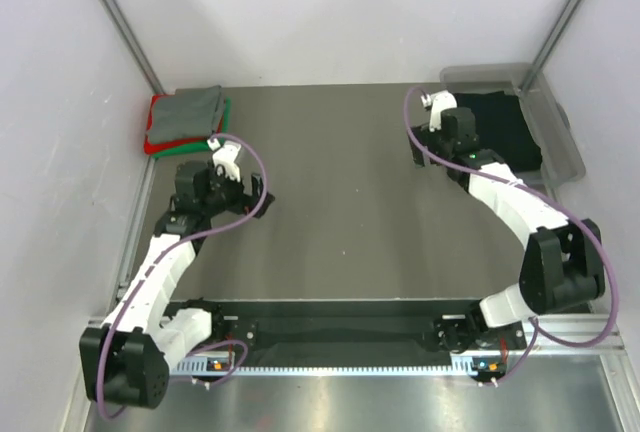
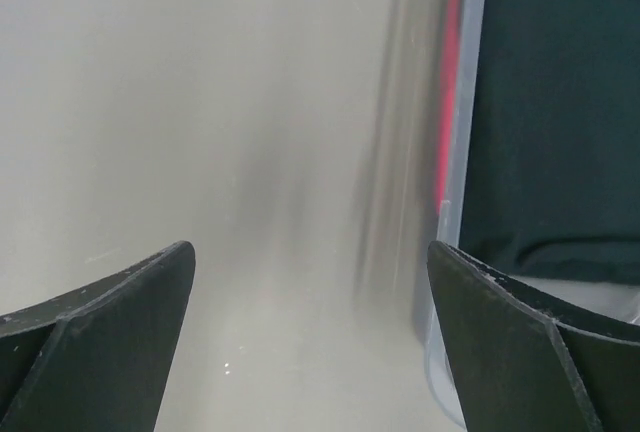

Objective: Fold and stack the t-shirts
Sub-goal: Grab the tshirt from the pile

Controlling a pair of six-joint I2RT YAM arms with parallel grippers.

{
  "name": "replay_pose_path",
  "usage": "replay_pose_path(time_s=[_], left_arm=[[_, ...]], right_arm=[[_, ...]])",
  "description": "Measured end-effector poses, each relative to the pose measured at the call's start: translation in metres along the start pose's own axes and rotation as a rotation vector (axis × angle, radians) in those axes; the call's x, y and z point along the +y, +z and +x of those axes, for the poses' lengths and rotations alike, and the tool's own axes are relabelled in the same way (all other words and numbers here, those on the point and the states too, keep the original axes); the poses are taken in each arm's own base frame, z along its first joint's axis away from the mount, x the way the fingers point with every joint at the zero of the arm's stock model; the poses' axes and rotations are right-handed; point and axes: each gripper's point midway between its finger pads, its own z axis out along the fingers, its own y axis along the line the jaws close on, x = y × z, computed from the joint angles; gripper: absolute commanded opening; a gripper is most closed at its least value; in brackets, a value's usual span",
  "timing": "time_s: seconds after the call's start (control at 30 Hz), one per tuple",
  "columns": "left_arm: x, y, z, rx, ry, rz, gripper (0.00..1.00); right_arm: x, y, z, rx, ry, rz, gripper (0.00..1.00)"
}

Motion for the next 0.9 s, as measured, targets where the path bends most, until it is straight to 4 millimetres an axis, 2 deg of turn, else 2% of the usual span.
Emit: replay_pose_path(time_s=[0.1,0.2,0.23,0.3,0.37,0.43,0.53,0.6,0.73,0.83,0.9], left_arm=[[-0.008,0.000,0.005,-0.007,0.002,0.046,0.99],[-0.011,0.001,0.000,0.014,0.080,0.082,0.99],[-0.009,0.003,-0.004,0.025,0.111,0.087,0.99],[-0.002,0.012,-0.009,0.050,0.173,0.090,0.95],[0.007,0.022,-0.002,0.096,0.207,0.084,0.89],[0.013,0.030,0.015,0.155,0.207,0.089,0.86],[0.016,0.033,0.043,0.234,0.199,0.103,0.79],[0.018,0.032,0.053,0.256,0.208,0.100,0.78],[0.018,0.027,0.055,0.257,0.225,0.095,0.78],[0.017,0.024,0.049,0.234,0.241,0.088,0.79],[0.017,0.022,0.046,0.226,0.246,0.087,0.80]], right_arm=[[-0.021,0.017,0.006,0.079,0.097,-0.017,0.97],[-0.069,0.036,-0.005,0.082,0.200,-0.014,0.86],[-0.086,0.040,-0.004,0.084,0.228,-0.009,0.86],[-0.116,0.047,0.003,0.100,0.275,0.004,0.83],[-0.132,0.055,0.014,0.130,0.297,0.014,0.81],[-0.132,0.067,0.025,0.168,0.299,0.000,0.77],[-0.123,0.081,0.045,0.222,0.300,-0.041,0.71],[-0.118,0.087,0.046,0.218,0.303,-0.069,0.64],[-0.122,0.090,0.047,0.212,0.301,-0.076,0.61],[-0.124,0.099,0.065,0.253,0.311,-0.079,0.59],[-0.123,0.106,0.079,0.285,0.314,-0.084,0.55]])
